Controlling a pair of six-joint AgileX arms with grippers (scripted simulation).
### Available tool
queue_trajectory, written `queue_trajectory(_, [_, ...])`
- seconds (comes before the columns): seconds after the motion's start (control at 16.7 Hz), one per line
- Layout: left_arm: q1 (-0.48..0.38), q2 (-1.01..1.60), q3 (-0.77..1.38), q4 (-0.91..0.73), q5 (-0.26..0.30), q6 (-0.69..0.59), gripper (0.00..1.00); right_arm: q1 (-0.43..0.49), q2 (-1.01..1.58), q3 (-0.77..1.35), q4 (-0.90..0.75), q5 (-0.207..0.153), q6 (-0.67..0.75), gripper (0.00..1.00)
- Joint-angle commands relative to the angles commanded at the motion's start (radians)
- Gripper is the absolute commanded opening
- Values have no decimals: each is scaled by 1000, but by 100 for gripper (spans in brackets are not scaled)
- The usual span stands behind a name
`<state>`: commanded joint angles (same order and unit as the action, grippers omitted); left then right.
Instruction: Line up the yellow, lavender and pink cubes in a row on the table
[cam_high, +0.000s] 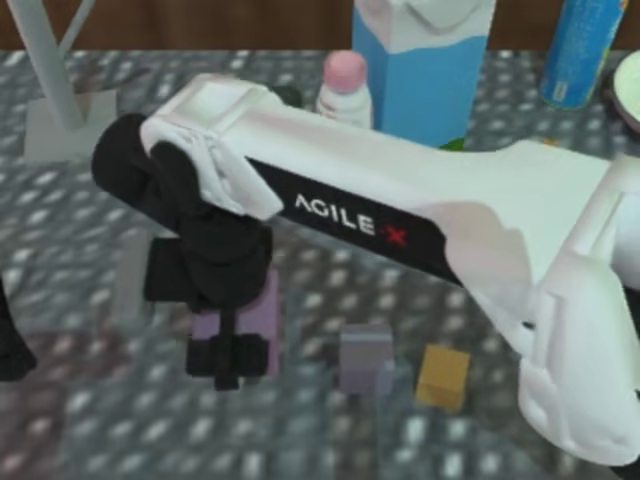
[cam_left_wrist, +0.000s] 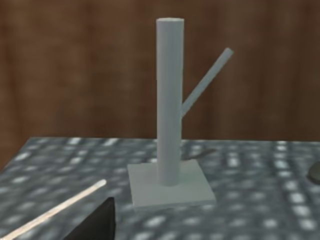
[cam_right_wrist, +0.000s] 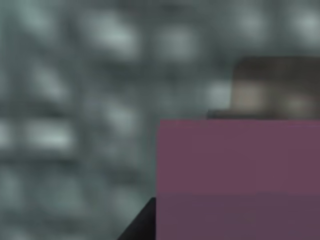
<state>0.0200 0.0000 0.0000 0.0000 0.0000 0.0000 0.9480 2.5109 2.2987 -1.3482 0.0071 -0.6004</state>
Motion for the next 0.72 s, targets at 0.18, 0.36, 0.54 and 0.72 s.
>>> queue_trajectory(0.18, [0,0,0,0,0,0,100,4,5,-129,133,1,-3,0])
queue_trajectory(0.36, [0,0,0,0,0,0,100,7,11,-186,193,1,-5,0])
queue_trajectory(0.54, [0,0,0,0,0,0,100,7,11,-187,194,1,-5,0])
queue_trajectory(0.72, [0,0,0,0,0,0,100,7,11,-187,194,1,-5,23])
